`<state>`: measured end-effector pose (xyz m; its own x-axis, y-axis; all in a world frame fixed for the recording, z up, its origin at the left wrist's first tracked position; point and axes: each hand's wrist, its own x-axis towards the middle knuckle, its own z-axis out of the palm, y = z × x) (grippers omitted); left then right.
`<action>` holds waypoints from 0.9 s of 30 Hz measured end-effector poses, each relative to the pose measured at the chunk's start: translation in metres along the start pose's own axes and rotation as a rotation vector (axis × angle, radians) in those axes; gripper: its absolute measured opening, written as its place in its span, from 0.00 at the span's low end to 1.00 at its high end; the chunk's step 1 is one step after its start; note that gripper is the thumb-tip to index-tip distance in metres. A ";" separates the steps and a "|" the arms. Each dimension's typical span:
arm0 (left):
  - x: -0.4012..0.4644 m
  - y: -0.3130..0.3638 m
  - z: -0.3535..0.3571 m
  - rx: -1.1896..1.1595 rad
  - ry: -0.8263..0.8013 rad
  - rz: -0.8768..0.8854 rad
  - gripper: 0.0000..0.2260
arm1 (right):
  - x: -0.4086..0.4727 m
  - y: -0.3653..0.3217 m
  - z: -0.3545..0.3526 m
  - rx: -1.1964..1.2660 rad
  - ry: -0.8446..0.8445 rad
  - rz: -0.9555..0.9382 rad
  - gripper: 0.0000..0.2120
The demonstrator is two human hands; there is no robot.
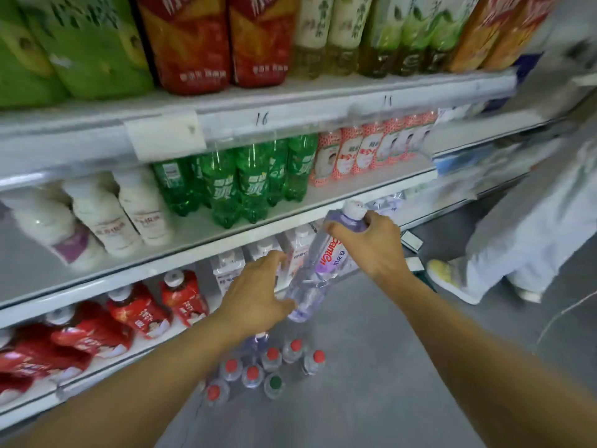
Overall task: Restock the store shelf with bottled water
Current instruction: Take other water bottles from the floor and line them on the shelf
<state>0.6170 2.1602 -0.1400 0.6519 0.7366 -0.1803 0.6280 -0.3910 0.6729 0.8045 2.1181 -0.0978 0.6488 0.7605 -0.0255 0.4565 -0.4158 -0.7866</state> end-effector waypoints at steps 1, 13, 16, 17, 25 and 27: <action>-0.005 0.014 -0.016 -0.043 0.005 0.005 0.31 | -0.002 -0.022 -0.014 0.015 -0.006 -0.016 0.16; -0.046 0.151 -0.182 -0.511 0.104 0.069 0.35 | -0.020 -0.247 -0.130 0.196 -0.134 -0.234 0.14; -0.063 0.176 -0.217 -0.555 0.183 0.124 0.26 | -0.028 -0.289 -0.150 0.177 -0.141 -0.336 0.14; -0.070 0.184 -0.228 -0.557 0.208 0.141 0.26 | -0.031 -0.303 -0.157 0.167 -0.143 -0.362 0.14; -0.117 0.242 -0.313 -0.461 0.477 0.157 0.25 | -0.058 -0.405 -0.207 0.157 -0.198 -0.567 0.18; -0.131 0.256 -0.336 -0.457 0.529 0.161 0.21 | -0.069 -0.431 -0.220 0.156 -0.199 -0.638 0.17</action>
<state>0.5493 2.1491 0.2967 0.3555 0.9033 0.2400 0.2251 -0.3320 0.9160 0.6972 2.1351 0.3784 0.1510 0.9164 0.3707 0.6096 0.2089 -0.7647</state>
